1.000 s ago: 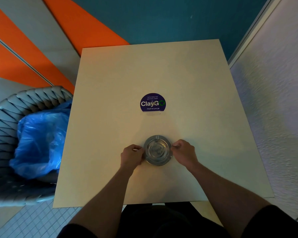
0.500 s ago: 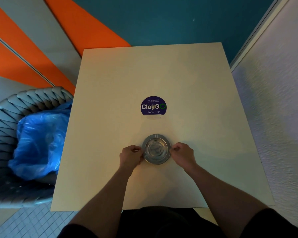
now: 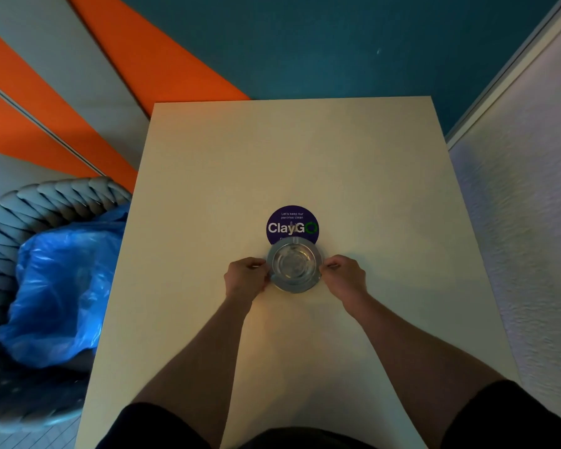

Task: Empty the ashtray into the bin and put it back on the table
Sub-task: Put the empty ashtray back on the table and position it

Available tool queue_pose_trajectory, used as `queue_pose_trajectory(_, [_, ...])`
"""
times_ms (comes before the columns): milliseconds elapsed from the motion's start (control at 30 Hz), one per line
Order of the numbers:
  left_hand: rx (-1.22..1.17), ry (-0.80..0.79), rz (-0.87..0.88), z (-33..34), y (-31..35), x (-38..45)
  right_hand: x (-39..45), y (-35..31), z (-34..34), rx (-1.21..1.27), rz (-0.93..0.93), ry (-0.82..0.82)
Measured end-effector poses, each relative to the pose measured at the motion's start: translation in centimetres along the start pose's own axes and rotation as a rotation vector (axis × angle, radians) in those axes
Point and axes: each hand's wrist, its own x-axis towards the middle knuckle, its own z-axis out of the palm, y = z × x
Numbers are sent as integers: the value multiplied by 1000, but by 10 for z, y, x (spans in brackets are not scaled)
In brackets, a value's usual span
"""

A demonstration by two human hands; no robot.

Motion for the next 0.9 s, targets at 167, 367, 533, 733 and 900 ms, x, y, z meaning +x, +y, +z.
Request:
queue_pose_trajectory(167, [-19, 7, 21, 8, 28, 26, 33, -19, -3, 17, 1, 23])
queue_pose_trajectory(367, [-43, 11, 14, 14, 50, 53, 65, -40, -4, 11, -11, 47])
queue_pose_trajectory(533, [-26, 19, 11, 16, 58, 64, 75, -47, -4, 33, 0, 37])
queue_pose_trajectory(733, [-31, 11, 1, 15, 58, 63, 75, -48, -6, 49, 7, 26])
queue_pose_trajectory(900, [-47, 14, -8, 15, 59, 62, 73, -49, -6, 98, 46, 12])
